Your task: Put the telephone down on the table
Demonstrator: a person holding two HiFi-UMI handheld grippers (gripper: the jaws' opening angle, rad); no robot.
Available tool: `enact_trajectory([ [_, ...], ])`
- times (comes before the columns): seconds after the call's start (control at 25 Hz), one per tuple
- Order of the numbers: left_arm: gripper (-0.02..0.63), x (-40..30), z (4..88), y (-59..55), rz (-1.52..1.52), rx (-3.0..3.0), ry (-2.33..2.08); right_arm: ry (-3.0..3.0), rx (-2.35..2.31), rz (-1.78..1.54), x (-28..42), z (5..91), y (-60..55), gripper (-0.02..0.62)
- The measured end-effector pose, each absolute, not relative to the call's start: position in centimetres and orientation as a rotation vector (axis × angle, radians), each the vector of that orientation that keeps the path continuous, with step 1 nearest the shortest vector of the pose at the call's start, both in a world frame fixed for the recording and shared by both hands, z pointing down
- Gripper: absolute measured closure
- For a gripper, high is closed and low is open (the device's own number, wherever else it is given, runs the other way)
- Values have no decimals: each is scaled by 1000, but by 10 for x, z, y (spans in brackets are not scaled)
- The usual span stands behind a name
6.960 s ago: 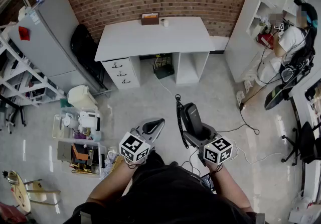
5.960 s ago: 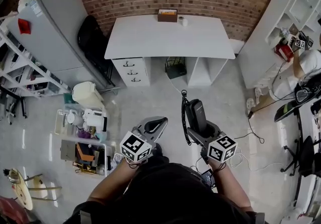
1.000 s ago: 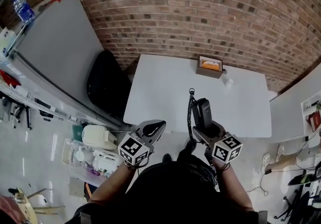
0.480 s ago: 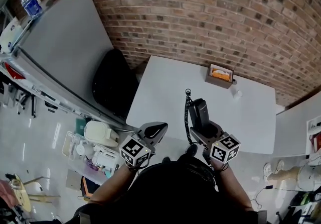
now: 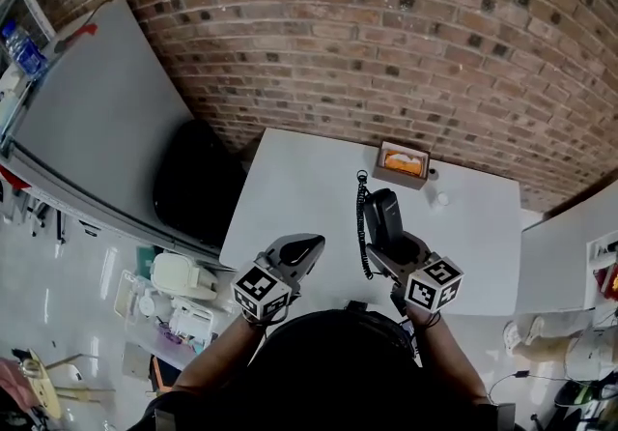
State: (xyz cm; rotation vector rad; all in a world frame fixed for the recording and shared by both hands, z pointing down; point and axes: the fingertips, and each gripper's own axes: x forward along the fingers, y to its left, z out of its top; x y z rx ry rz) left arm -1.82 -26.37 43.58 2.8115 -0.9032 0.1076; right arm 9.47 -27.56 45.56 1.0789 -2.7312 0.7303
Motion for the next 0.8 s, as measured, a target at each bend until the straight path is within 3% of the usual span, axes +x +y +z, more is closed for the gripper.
enact_trajectory([
  [0.44,598,41,438,-312,127,2800,-907,-2728,1030,773,146,467,-325,324],
  [0.8,598,32,445,-344,188,2846,-804,-2694,1114,813,135,474,-357,324],
])
